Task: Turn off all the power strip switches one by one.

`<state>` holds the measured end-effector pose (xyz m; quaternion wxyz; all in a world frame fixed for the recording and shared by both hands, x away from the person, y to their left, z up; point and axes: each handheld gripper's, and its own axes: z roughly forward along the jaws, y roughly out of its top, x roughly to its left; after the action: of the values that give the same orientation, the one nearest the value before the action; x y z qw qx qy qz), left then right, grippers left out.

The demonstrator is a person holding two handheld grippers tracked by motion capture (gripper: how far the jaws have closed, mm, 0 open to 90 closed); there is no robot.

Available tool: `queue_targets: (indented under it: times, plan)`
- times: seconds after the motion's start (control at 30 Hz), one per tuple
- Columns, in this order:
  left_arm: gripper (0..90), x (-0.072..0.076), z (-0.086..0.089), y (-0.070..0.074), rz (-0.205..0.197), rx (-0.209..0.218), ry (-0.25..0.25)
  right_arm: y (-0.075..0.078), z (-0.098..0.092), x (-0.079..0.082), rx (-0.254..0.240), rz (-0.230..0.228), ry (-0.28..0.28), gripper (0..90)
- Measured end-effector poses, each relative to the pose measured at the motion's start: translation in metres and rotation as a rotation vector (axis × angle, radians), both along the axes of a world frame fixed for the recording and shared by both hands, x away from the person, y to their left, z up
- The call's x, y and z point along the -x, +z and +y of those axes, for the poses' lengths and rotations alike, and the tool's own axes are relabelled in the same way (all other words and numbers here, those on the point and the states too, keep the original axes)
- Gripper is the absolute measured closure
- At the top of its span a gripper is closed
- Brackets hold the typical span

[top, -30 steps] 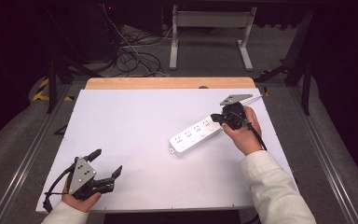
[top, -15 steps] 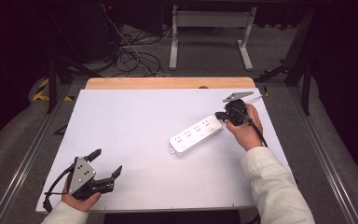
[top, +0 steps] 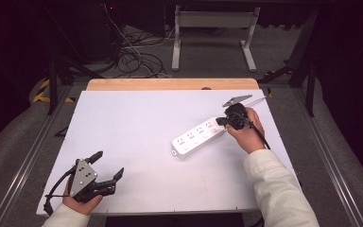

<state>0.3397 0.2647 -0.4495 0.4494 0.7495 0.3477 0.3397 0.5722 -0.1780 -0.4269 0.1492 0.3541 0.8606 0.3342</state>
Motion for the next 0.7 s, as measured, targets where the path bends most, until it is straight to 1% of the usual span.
queue_targets:
  times: [0.33,0.5,0.57,0.63,0.7]
  plan:
    - [15.7,0.0,0.0,0.0,-0.002,-0.001,0.001,-0.011,0.006,-0.001,0.031,0.038,0.036,90.0]
    - [15.7,0.0,0.0,0.0,0.002,0.006,-0.001,-0.014,0.009,0.0,0.044,0.058,0.052,90.0]
    - [15.8,0.0,0.0,0.0,0.002,0.006,0.0,-0.015,0.01,0.0,0.041,0.059,0.055,90.0]
    - [15.7,0.0,0.0,0.0,0.002,0.007,0.0,-0.017,0.011,0.001,0.055,0.063,0.055,90.0]
    - [15.8,0.001,-0.001,0.0,0.001,0.007,-0.001,-0.017,0.012,0.002,0.056,0.065,0.062,90.0]
